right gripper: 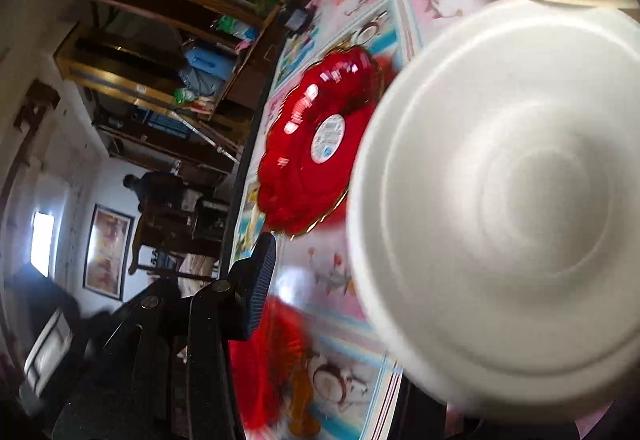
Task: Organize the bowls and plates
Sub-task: 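Grasp the rim of the small red stickered plate with the left gripper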
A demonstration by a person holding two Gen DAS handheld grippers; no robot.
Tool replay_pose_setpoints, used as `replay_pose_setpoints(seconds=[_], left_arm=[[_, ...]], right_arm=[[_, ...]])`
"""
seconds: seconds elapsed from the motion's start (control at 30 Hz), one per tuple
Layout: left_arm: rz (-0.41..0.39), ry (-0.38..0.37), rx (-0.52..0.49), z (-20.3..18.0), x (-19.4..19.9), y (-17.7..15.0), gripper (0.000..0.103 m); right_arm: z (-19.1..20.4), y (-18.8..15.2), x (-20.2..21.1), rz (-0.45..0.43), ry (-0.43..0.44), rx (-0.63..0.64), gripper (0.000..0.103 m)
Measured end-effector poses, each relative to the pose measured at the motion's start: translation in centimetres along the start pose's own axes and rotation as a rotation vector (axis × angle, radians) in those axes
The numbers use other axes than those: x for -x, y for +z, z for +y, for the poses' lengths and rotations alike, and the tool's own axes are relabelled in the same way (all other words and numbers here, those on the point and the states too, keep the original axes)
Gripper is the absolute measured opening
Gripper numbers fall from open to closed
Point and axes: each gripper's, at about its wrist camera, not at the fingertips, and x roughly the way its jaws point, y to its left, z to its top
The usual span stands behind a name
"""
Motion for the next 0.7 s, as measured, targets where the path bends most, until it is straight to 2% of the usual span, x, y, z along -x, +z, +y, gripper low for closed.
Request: replay_pose_setpoints(seconds=[0.07,0.2,0.3,0.4,0.5,0.6,0.7], left_arm=[[0.031,0.007,0.046,0.1,-1.6,0.3,0.081],[0.067,0.01,0.071,-0.4,-3.6,1.1,0.081],[0.035,0.026,0.082,-0.4,-3.8,2.0,0.081],[0.035,0.014,0.066,-1.0,-4.3,2.7,0.081],[0.029,0.039,0.035,-1.8,-4.8,3.2,0.081],[0.045,0.017,-0.009,-2.6,-5.6,3.6,0.081],[0.074,0.029,-0.036,-3.1,-6.5,3.8,0.081]], right_arm=[[-0.5,0.6,0.0,-0.026,-0.015,-0.032,0.045],[-1.3,1.5,0.0,-0.062,-0.016,-0.09,0.045],[-1.4,1.9,-0.1,-0.086,-0.019,-0.109,0.045],[-1.4,2.4,-0.3,-0.1,-0.021,-0.11,0.045],[-1.2,2.7,-0.6,-0.119,-0.031,-0.1,0.045],[-1.0,2.7,-0.5,-0.123,-0.036,-0.085,0.045],[-1.1,2.6,-0.6,-0.127,-0.048,-0.076,0.037]])
